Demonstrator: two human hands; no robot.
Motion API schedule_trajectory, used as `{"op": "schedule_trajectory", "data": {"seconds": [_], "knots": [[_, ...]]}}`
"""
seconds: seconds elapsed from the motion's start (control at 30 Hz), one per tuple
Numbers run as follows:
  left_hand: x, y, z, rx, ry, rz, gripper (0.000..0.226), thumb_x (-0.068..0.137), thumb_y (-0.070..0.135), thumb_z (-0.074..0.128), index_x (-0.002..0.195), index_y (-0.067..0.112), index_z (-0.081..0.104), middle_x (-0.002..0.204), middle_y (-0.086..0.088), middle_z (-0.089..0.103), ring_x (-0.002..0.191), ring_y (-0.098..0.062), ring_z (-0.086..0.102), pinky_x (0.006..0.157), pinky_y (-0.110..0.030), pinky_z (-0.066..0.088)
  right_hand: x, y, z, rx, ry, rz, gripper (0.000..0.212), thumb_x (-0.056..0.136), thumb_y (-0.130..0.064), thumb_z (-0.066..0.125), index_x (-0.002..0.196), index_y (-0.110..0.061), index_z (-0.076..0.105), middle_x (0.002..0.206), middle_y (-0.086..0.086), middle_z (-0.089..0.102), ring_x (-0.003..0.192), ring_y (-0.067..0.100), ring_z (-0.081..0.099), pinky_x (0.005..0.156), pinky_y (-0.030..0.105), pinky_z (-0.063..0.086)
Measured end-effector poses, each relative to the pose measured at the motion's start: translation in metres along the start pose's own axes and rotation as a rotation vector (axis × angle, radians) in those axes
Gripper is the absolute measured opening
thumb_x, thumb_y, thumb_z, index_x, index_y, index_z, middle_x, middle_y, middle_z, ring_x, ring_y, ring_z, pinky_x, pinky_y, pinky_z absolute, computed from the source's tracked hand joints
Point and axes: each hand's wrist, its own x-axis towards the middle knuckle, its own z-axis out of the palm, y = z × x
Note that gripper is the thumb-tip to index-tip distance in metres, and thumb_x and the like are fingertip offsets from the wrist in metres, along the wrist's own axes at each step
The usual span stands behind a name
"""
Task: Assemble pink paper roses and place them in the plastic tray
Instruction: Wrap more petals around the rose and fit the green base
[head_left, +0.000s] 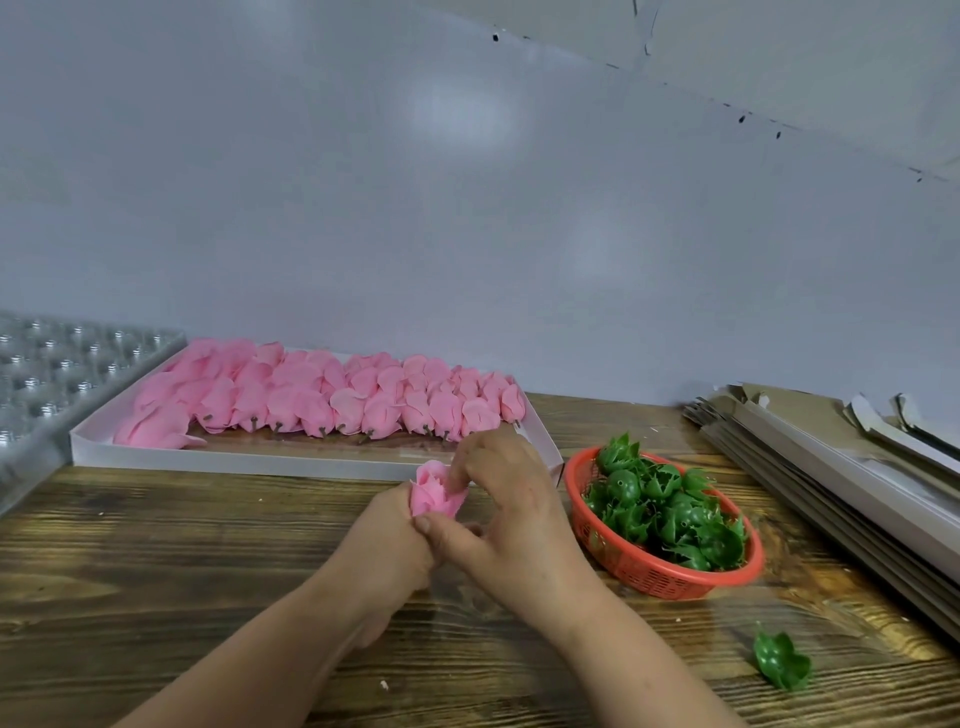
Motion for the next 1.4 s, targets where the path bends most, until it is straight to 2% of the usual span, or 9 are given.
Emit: {"op": "schedule_trajectory", "data": {"seconds": [0.23, 0.47, 0.53, 0.63, 0.73, 0.93, 1.07, 1.2, 1.4], "knots": [[-0.007, 0.007, 0.001, 0.010, -0.070, 0.064, 0.029, 0.088, -0.005, 0.056, 0.071, 0.016, 0.066, 0.057, 0.004, 0.066, 0.049, -0.002, 0.062, 0.045, -0.015, 0.046, 0.001, -0.002, 0.004, -0.043, 0.029, -0.066, 0.011, 0.070, -0.006, 0.070, 0.065, -0.006, 0.060, 0.081, 0.003, 0.056, 0.080, 0.019, 0.051, 0.069, 0.034, 0.045], [-0.009, 0.007, 0.002, -0.035, -0.087, 0.097, 0.023, 0.092, -0.006, 0.047, 0.080, 0.009, 0.061, 0.051, 0.007, 0.062, 0.044, 0.002, 0.057, 0.041, -0.013, 0.043, 0.001, -0.003, 0.002, -0.083, 0.021, -0.236, 0.008, 0.073, 0.000, 0.069, 0.067, -0.004, 0.064, 0.086, 0.007, 0.061, 0.083, 0.021, 0.054, 0.068, 0.037, 0.047], [-0.010, 0.007, 0.002, -0.059, -0.080, 0.095, 0.023, 0.092, -0.004, 0.048, 0.082, 0.011, 0.063, 0.056, 0.007, 0.065, 0.047, 0.002, 0.059, 0.043, -0.013, 0.044, 0.001, -0.003, 0.001, -0.028, -0.026, -0.184, 0.007, 0.073, -0.003, 0.070, 0.068, -0.005, 0.065, 0.091, 0.005, 0.061, 0.089, 0.020, 0.055, 0.074, 0.035, 0.048], [-0.007, 0.004, -0.001, -0.094, -0.091, 0.063, 0.020, 0.089, -0.001, 0.056, 0.082, 0.013, 0.068, 0.061, 0.003, 0.062, 0.047, -0.005, 0.053, 0.042, -0.018, 0.040, 0.003, 0.001, -0.006, 0.379, -0.070, 0.154, 0.006, 0.069, -0.009, 0.069, 0.074, -0.010, 0.069, 0.101, -0.004, 0.059, 0.103, 0.010, 0.054, 0.088, 0.019, 0.043], [-0.002, -0.003, -0.004, -0.130, -0.046, 0.009, 0.014, 0.087, 0.001, 0.064, 0.080, 0.012, 0.064, 0.060, 0.002, 0.047, 0.051, -0.007, 0.037, 0.041, -0.017, 0.033, 0.006, 0.013, -0.017, 0.585, -0.042, 0.328, 0.019, 0.062, -0.008, 0.060, 0.075, -0.020, 0.067, 0.106, -0.006, 0.061, 0.107, 0.008, 0.056, 0.094, 0.025, 0.042], [-0.003, 0.000, -0.005, -0.243, -0.132, -0.010, 0.028, 0.073, 0.003, 0.072, 0.098, 0.014, 0.065, 0.057, 0.004, 0.049, 0.048, -0.004, 0.036, 0.039, -0.016, 0.030, 0.005, 0.016, -0.020, 0.595, -0.194, 0.360, 0.025, 0.062, -0.009, 0.066, 0.084, -0.020, 0.068, 0.121, -0.003, 0.059, 0.119, 0.009, 0.052, 0.103, 0.034, 0.039], [-0.001, -0.003, -0.005, -0.223, -0.167, -0.033, 0.023, 0.084, -0.017, 0.053, 0.096, 0.002, 0.057, 0.060, 0.003, 0.052, 0.046, -0.002, 0.040, 0.040, -0.015, 0.031, 0.004, 0.014, -0.015, 0.499, -0.267, 0.325, 0.027, 0.072, 0.003, 0.073, 0.089, -0.018, 0.065, 0.124, -0.002, 0.055, 0.122, 0.005, 0.047, 0.107, 0.025, 0.033], [-0.002, -0.004, -0.003, -0.192, -0.211, -0.003, 0.023, 0.085, -0.015, 0.054, 0.093, 0.005, 0.060, 0.067, 0.002, 0.059, 0.050, 0.000, 0.046, 0.042, -0.016, 0.032, 0.003, 0.014, -0.015, 0.466, -0.240, 0.317, 0.012, 0.075, 0.007, 0.071, 0.081, -0.001, 0.065, 0.120, 0.003, 0.056, 0.115, -0.001, 0.049, 0.097, 0.007, 0.030], [-0.003, 0.000, -0.001, -0.145, -0.152, 0.031, 0.021, 0.086, -0.010, 0.056, 0.090, 0.009, 0.065, 0.069, 0.000, 0.056, 0.049, -0.001, 0.039, 0.040, -0.017, 0.029, 0.002, 0.012, -0.014, 0.538, -0.220, 0.287, 0.007, 0.074, 0.008, 0.071, 0.075, 0.004, 0.066, 0.114, 0.001, 0.058, 0.110, 0.005, 0.054, 0.094, 0.010, 0.035]]}}
